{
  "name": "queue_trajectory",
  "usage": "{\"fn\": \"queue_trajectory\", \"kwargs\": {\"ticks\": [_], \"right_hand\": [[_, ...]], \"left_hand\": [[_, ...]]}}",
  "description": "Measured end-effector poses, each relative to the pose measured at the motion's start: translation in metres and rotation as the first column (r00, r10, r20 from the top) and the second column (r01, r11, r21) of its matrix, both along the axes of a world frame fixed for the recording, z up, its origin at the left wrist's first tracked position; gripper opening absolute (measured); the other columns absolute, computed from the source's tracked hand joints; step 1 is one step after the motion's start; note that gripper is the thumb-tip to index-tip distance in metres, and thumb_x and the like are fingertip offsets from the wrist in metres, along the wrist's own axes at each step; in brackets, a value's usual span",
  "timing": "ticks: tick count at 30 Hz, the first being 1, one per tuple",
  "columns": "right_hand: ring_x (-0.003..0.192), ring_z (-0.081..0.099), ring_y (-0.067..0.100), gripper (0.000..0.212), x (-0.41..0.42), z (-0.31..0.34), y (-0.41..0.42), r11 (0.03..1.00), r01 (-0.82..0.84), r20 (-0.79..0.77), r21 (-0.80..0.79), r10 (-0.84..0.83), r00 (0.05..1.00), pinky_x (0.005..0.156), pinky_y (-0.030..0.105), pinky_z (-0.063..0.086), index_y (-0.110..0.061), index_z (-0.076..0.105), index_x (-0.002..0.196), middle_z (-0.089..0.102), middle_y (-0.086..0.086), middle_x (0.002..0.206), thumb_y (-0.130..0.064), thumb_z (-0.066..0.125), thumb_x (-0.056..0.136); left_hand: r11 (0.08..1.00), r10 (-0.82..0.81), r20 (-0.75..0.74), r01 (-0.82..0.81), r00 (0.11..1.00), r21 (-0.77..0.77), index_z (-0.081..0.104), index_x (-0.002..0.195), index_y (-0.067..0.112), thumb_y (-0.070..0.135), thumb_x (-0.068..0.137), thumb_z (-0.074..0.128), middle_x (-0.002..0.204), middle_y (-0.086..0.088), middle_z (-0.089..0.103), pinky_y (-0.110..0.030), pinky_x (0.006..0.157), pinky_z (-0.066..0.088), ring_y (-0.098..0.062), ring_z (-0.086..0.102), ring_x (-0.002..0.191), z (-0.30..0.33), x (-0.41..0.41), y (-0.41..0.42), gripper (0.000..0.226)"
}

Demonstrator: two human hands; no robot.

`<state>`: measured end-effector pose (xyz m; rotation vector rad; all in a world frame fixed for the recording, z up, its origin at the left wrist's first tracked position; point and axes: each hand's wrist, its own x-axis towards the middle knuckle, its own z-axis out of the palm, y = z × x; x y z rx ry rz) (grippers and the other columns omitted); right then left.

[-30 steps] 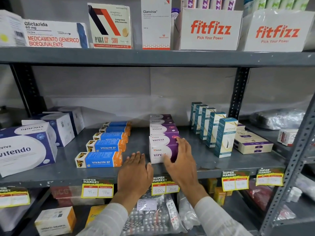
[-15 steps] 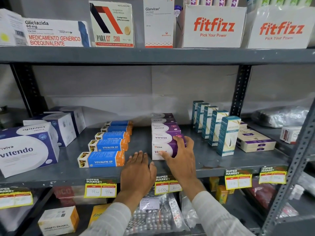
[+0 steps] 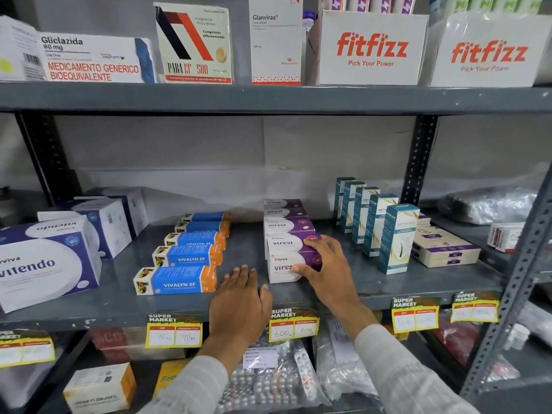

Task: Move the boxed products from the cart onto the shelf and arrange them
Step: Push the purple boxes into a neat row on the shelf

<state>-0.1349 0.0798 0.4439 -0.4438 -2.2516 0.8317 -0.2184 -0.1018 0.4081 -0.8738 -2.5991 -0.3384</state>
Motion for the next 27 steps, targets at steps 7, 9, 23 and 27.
{"fn": "queue_trajectory", "kwargs": {"ticks": [7, 9, 23, 27], "right_hand": [[0.131, 0.051, 0.019, 0.066, -0.001, -0.002, 0.000, 1.000, 0.010, 0.000, 0.017, -0.010, 1.000, 0.101, 0.031, 0.053, -0.031, 0.053, 0.139, 0.039, -0.004, 0.152, -0.049, 0.080, 0.082], [0.132, 0.050, 0.019, 0.066, -0.001, -0.002, -0.001, 1.000, 0.007, 0.002, 0.022, -0.007, 1.000, 0.101, 0.031, 0.053, -0.030, 0.052, 0.140, 0.038, -0.003, 0.152, -0.049, 0.079, 0.082], [0.142, 0.044, 0.021, 0.050, 0.012, 0.012, -0.036, 0.969, 0.080, -0.236, 0.232, -0.024, 0.971, 0.109, 0.031, 0.047, -0.023, 0.051, 0.144, 0.041, 0.003, 0.154, -0.040, 0.062, 0.098], [0.104, 0.065, 0.015, 0.020, -0.007, 0.027, -0.078, 0.905, -0.020, -0.315, 0.425, 0.169, 0.934, 0.095, 0.019, 0.050, -0.012, 0.072, 0.111, 0.070, 0.002, 0.112, -0.021, 0.065, 0.095]], "left_hand": [[1.000, 0.004, 0.004, -0.004, 1.000, 0.000, 0.051, 0.145, 0.009, 0.048, 0.097, 0.013, 0.152, -0.011, 0.051, -0.040, 0.121, 0.033, -0.026, 0.045, 0.143, -0.001, -0.001, 0.000, 0.073], [1.000, 0.005, -0.001, -0.005, 1.000, 0.001, 0.051, 0.145, 0.009, 0.048, 0.097, 0.013, 0.152, -0.012, 0.051, -0.040, 0.121, 0.033, -0.026, 0.046, 0.143, -0.001, -0.001, 0.001, 0.072], [0.838, -0.202, 0.054, 0.144, 0.978, 0.526, 0.054, 0.144, 0.023, 0.044, 0.100, 0.039, 0.144, 0.008, 0.059, -0.030, 0.109, 0.047, -0.007, 0.053, 0.134, 0.038, 0.023, -0.071, 0.051], [0.853, -0.050, -0.058, 0.072, 0.997, 0.517, 0.063, 0.134, 0.020, 0.033, 0.098, 0.047, 0.127, 0.000, 0.071, -0.029, 0.087, 0.053, -0.020, 0.070, 0.110, 0.039, -0.010, -0.157, 0.042]]}}
